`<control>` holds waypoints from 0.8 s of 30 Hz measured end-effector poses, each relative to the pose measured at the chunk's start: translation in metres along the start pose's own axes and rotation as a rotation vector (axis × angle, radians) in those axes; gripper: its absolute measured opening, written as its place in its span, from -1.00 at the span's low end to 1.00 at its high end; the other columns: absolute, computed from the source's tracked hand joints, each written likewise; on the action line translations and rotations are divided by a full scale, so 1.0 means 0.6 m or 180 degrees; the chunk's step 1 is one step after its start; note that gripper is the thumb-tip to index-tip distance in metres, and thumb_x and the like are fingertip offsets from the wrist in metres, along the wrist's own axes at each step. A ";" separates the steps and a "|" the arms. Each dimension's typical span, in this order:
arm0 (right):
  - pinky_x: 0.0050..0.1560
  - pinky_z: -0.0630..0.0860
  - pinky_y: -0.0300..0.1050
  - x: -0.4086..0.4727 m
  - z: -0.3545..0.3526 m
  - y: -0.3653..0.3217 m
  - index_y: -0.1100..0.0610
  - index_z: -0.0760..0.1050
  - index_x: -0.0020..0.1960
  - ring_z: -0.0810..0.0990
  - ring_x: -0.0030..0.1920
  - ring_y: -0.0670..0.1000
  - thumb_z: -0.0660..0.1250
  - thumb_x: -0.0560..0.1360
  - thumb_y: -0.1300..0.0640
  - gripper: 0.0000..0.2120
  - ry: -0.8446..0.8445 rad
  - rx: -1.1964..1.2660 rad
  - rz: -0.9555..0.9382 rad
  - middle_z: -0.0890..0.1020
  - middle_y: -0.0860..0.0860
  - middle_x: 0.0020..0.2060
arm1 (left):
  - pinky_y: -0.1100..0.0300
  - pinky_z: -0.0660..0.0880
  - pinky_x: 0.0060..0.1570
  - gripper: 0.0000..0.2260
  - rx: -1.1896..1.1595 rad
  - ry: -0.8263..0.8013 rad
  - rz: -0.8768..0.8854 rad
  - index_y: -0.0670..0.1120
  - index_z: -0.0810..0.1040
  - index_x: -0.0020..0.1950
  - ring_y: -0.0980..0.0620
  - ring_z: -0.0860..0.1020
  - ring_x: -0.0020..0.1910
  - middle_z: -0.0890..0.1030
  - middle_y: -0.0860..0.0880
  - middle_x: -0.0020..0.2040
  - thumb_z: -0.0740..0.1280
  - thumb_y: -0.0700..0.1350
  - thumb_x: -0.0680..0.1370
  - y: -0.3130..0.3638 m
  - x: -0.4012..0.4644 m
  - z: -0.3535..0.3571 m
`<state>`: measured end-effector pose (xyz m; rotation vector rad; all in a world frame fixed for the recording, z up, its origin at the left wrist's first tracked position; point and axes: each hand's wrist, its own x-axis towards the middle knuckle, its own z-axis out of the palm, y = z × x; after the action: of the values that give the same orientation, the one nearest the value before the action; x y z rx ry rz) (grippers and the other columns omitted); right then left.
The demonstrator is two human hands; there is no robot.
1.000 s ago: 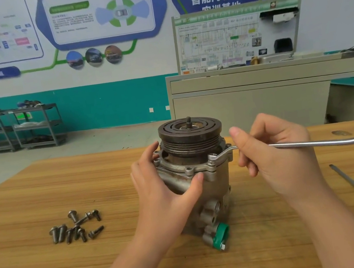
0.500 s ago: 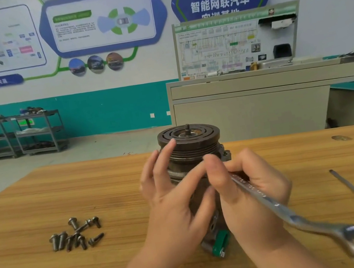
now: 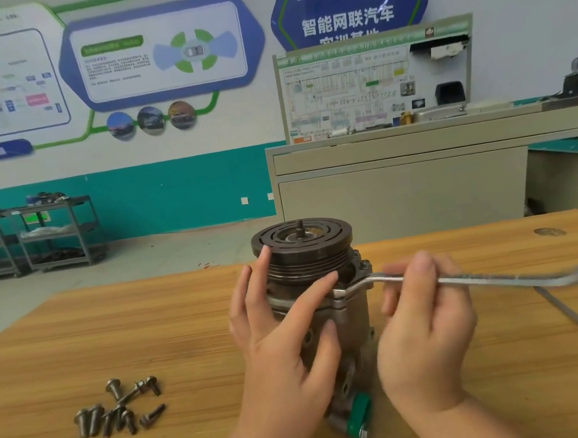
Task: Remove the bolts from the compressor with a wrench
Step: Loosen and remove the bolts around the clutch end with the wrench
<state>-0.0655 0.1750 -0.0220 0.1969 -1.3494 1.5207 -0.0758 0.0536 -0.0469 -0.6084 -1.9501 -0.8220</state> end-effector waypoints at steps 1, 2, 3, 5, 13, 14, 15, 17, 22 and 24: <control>-0.49 0.34 -0.31 0.013 0.001 -0.003 0.07 0.48 -0.23 0.40 -0.51 -0.15 0.11 0.60 0.03 -0.71 0.0073 0.0374 0.0496 0.47 -0.08 -0.51 | -0.07 0.03 0.42 -0.52 -0.0116 0.0011 -0.0106 0.42 0.30 0.38 0.03 -0.07 0.57 -0.05 0.20 0.57 0.24 0.08 0.49 0.003 0.000 -0.001; -0.55 0.30 -0.30 0.027 0.002 -0.005 0.09 0.48 -0.25 0.38 -0.56 -0.13 0.14 0.61 0.02 -0.69 0.0069 0.0703 0.1090 0.46 -0.06 -0.55 | -0.01 0.03 0.44 -0.47 -0.0244 0.0058 -0.0238 0.43 0.22 0.41 0.09 -0.07 0.57 -0.06 0.23 0.56 0.25 0.10 0.47 0.007 0.001 -0.001; -0.60 0.25 -0.30 0.044 0.002 -0.008 0.12 0.48 -0.25 0.35 -0.60 -0.12 0.16 0.63 0.05 -0.68 -0.0039 0.0986 0.1660 0.46 -0.05 -0.57 | 0.07 0.02 0.44 -0.41 -0.0354 0.0141 -0.0377 0.44 0.14 0.42 0.14 -0.07 0.56 -0.05 0.25 0.55 0.27 0.13 0.45 0.009 0.002 -0.003; -0.63 0.21 -0.31 0.067 -0.002 -0.005 0.18 0.49 -0.27 0.34 -0.62 -0.11 0.23 0.61 0.11 -0.69 -0.0300 0.1530 0.2419 0.46 0.01 -0.56 | 0.20 0.00 0.44 -0.31 -0.0476 0.0319 -0.0636 0.41 0.02 0.44 0.18 -0.05 0.55 -0.02 0.25 0.54 0.30 0.21 0.40 0.010 0.004 -0.006; -0.51 0.39 -0.30 0.081 -0.035 -0.032 -0.02 0.40 -0.43 0.45 -0.58 -0.08 0.42 0.49 0.09 -0.65 -0.0858 0.0448 0.0395 0.56 0.06 -0.52 | 0.31 0.16 0.35 -0.15 -0.0803 0.0059 -0.1206 0.36 0.00 0.43 0.38 0.17 0.40 0.18 0.49 0.31 0.36 0.40 0.24 -0.006 0.000 -0.008; -0.50 0.41 -0.30 0.078 -0.034 -0.036 -0.02 0.39 -0.42 0.46 -0.58 -0.10 0.41 0.50 0.12 -0.65 -0.0925 0.0285 0.0248 0.57 0.05 -0.51 | 0.33 0.18 0.33 -0.19 -0.0818 0.0041 -0.1185 0.36 0.02 0.42 0.38 0.20 0.39 0.21 0.48 0.30 0.34 0.39 0.27 -0.006 0.000 -0.009; -0.50 0.41 -0.31 0.076 -0.033 -0.040 -0.02 0.39 -0.42 0.47 -0.58 -0.11 0.40 0.49 0.13 -0.65 -0.0984 0.0177 0.0155 0.58 0.04 -0.51 | 0.35 0.20 0.31 -0.23 -0.0824 0.0028 -0.1167 0.37 0.05 0.41 0.36 0.22 0.38 0.24 0.45 0.30 0.33 0.39 0.29 -0.005 0.000 -0.009; -0.51 0.40 -0.32 0.071 -0.034 -0.050 0.00 0.38 -0.43 0.46 -0.59 -0.11 0.37 0.49 0.11 -0.66 -0.1048 0.0084 0.0111 0.57 0.03 -0.51 | 0.43 0.21 0.23 -0.32 -0.0823 0.0021 -0.1145 0.42 0.06 0.36 0.39 0.22 0.36 0.23 0.49 0.27 0.30 0.38 0.32 -0.002 0.000 -0.011; -0.52 0.38 -0.34 0.068 -0.036 -0.054 0.20 0.35 -0.42 0.42 -0.60 -0.12 0.37 0.53 0.21 -0.62 -0.1146 -0.0215 0.0047 0.56 0.06 -0.53 | 0.62 0.20 0.07 -0.37 -0.0864 0.0008 -0.1245 0.62 -0.06 0.21 0.53 0.15 0.28 0.14 0.60 0.16 0.27 0.42 0.29 0.003 0.004 -0.013; -0.51 0.39 -0.33 0.064 -0.033 -0.059 0.21 0.38 -0.42 0.43 -0.60 -0.12 0.37 0.52 0.20 -0.63 -0.1255 -0.0348 0.0047 0.56 0.04 -0.53 | 0.61 0.21 0.06 -0.36 -0.0883 0.0027 -0.1242 0.65 -0.08 0.18 0.52 0.16 0.28 0.13 0.60 0.16 0.28 0.41 0.28 0.002 0.005 -0.013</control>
<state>-0.0462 0.2063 0.0199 0.4356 -1.7420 1.4638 -0.0721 0.0490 -0.0408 -0.3832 -1.9919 -1.3511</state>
